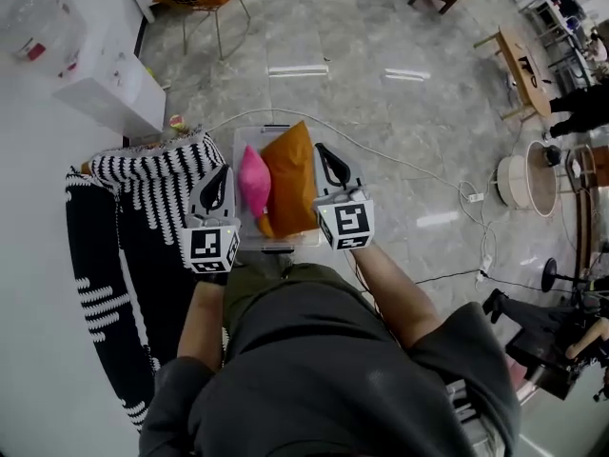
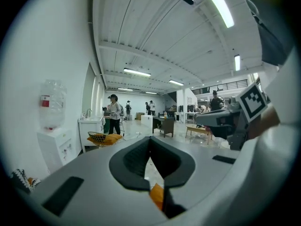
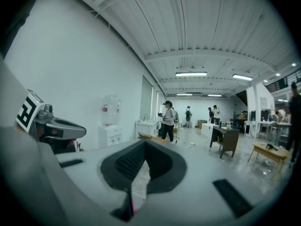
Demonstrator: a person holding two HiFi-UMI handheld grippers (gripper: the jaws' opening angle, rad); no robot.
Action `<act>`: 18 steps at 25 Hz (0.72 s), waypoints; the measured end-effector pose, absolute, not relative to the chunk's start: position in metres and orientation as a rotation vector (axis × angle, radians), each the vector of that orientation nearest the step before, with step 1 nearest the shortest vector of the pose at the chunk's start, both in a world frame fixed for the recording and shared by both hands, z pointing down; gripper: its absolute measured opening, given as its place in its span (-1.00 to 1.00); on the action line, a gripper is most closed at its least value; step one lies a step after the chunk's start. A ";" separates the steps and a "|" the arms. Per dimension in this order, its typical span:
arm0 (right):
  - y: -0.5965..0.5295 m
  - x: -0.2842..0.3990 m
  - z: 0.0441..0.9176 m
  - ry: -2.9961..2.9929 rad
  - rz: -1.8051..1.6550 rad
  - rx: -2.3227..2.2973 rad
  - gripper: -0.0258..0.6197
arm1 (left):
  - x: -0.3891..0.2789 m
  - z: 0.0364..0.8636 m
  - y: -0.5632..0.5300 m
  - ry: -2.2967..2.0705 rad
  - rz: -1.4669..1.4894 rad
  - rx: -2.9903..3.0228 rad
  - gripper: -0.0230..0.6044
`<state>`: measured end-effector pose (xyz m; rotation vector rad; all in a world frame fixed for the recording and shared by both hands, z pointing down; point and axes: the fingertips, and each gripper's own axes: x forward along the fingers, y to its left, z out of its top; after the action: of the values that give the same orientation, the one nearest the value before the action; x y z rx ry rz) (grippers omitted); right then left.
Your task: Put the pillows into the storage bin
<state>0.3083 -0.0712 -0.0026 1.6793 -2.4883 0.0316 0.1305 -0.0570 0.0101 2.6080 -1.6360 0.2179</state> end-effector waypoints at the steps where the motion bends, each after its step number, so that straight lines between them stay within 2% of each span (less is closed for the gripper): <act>1: -0.069 0.310 -0.006 -2.491 0.031 1.680 -0.92 | 0.131 0.006 -0.056 -1.638 0.217 2.611 -0.93; 18: -0.057 0.309 -0.010 -2.524 0.050 1.641 -0.92 | 0.137 -0.010 -0.046 -1.653 0.253 2.639 -0.93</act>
<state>0.3094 -0.0573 -0.0095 1.6406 -2.5245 0.0500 0.1366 -0.0461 -0.0103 2.6389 -1.6534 0.2533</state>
